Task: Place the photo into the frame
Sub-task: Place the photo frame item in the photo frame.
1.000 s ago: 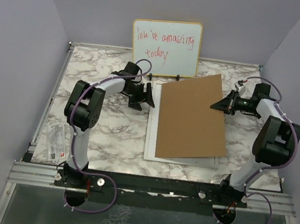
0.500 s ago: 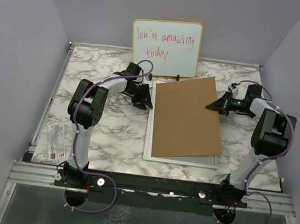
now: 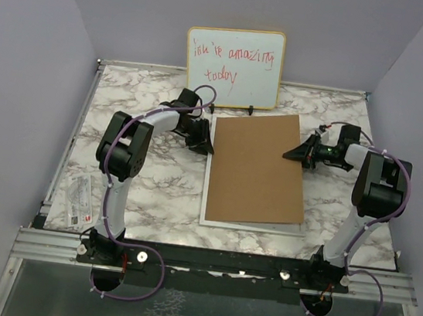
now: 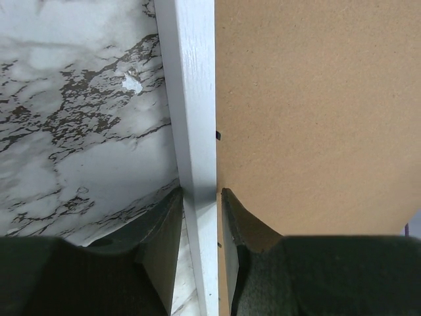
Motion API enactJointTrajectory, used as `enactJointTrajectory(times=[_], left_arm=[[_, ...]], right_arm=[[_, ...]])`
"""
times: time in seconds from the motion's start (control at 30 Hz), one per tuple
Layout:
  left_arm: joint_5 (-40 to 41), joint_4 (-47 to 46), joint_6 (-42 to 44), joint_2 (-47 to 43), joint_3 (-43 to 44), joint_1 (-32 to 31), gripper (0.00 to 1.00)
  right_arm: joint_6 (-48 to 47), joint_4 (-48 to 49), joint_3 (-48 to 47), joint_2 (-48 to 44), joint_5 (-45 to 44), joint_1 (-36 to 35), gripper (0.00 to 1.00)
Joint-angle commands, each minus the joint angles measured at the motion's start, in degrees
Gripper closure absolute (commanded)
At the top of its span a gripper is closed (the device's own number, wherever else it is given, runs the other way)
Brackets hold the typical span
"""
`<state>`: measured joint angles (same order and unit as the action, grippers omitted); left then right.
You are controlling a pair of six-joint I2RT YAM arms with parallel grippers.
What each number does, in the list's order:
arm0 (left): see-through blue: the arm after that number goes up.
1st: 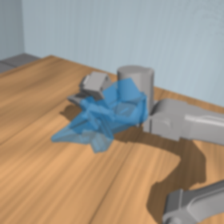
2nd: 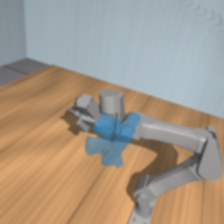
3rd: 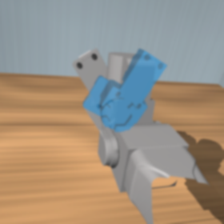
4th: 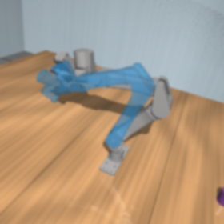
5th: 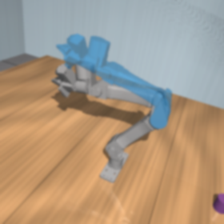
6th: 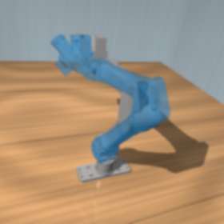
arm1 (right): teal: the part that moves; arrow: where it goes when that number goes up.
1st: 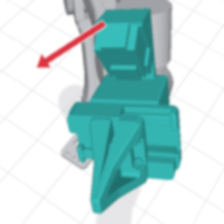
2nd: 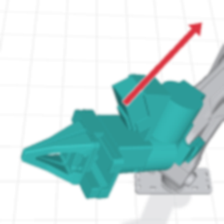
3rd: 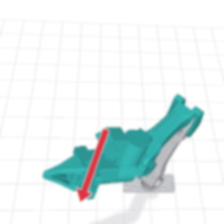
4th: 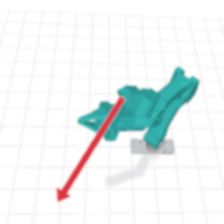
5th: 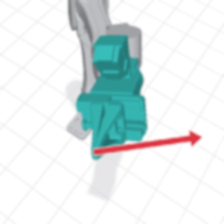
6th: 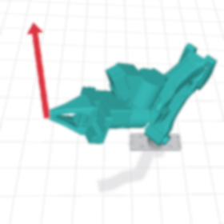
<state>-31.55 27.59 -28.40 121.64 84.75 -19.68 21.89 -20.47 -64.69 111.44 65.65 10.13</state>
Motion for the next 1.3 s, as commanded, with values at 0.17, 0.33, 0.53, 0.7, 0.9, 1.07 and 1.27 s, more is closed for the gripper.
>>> enactJointTrajectory(times=[0.17, 0.33, 0.53, 0.7, 0.9, 1.07, 1.27], left_arm=[[4.6, 0.7, 1.1, 2.8, -1.3, -0.9, 0.65], [4.7, 0.7, 0.7, 2.2, -1.0, -0.9, 0.62], [4.7, 1.3, 0.8, 1.7, -0.9, -0.8, 0.57], [5.3, 1.9, 1.0, 1.0, -1.1, -0.7, 0.51], [5.4, 2.6, 1.1, 0.3, -0.8, -0.4, 0.43], [5.7, 3.0, 1.2, 0.1, -0.9, -0.4, 0.35], [6.2, 3.1, 1.6, -0.4, -1.5, -0.4, 0.23]], right_arm=[[-4.1, -7.2, -4.1, -1.0, -5.7, -0.8, 0.50], [-5.2, -9.9, -5.6, -1.4, -10.5, -0.8, 0.37], [-6.2, -12.7, -8.6, -2.1, -14.1, -0.9, 0.35], [-9.1, -17.4, -9.8, -3.4, -20.5, -0.9, 0.33], [-8.4, -17.9, -10.0, -5.9, -28.0, -0.9, 0.31], [-7.0, -17.4, -8.9, -8.4, -37.0, -0.9, 0.30], [-5.1, -14.8, -5.5, -10.1, -42.1, -0.9, 0.27]])
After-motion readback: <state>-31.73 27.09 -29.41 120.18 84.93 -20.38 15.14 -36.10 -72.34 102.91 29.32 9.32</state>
